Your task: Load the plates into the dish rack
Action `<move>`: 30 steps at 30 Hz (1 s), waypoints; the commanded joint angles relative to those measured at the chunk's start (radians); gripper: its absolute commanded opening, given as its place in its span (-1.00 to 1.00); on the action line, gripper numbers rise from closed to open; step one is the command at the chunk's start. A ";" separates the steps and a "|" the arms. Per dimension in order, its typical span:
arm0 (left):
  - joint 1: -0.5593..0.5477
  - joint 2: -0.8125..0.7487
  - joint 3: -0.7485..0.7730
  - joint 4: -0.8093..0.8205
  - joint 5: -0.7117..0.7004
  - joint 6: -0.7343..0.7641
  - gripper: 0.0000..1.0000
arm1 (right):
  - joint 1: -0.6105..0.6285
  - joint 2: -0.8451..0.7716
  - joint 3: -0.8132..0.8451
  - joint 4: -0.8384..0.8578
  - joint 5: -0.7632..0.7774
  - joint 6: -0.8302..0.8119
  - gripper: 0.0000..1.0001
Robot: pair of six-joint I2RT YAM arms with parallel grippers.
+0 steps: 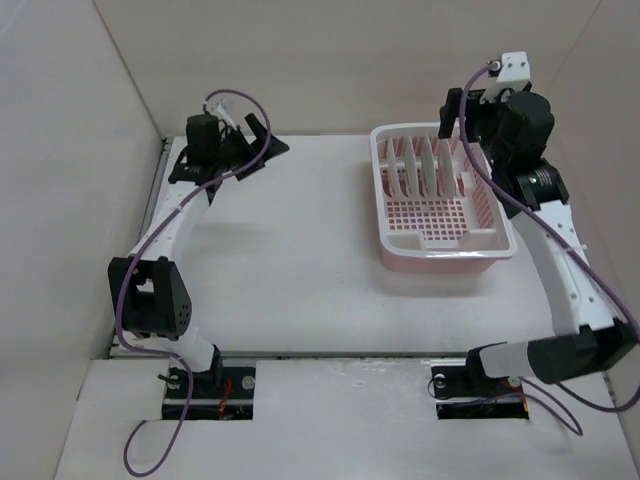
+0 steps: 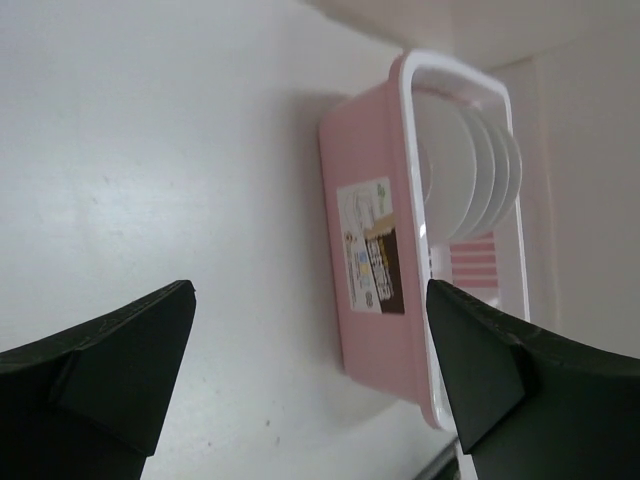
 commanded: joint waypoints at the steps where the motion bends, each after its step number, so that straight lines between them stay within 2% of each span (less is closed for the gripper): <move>1: 0.013 -0.045 0.178 -0.158 -0.177 0.115 1.00 | 0.123 -0.118 0.071 -0.049 0.169 0.080 1.00; 3: 0.013 -0.079 0.191 -0.186 -0.258 0.142 1.00 | 0.166 -0.163 0.071 -0.095 0.198 0.119 1.00; 7: 0.013 -0.143 0.178 -0.252 -0.332 0.155 1.00 | 0.283 -0.206 0.048 -0.201 0.278 0.144 1.00; 14: -0.042 -0.277 0.206 -0.330 -0.322 0.186 1.00 | 0.508 -0.341 -0.016 -0.359 0.554 0.184 1.00; 17: -0.091 -0.315 0.218 -0.358 -0.357 0.195 1.00 | 0.509 -0.463 -0.093 -0.377 0.563 0.217 1.00; 21: -0.104 -0.377 0.175 -0.393 -0.377 0.186 1.00 | 0.518 -0.612 -0.194 -0.378 0.563 0.239 1.00; 27: -0.145 -0.453 0.089 -0.402 -0.363 0.177 1.00 | 0.518 -0.732 -0.237 -0.423 0.585 0.248 1.00; 30: -0.145 -0.484 0.077 -0.412 -0.391 0.186 1.00 | 0.518 -0.743 -0.237 -0.424 0.585 0.248 1.00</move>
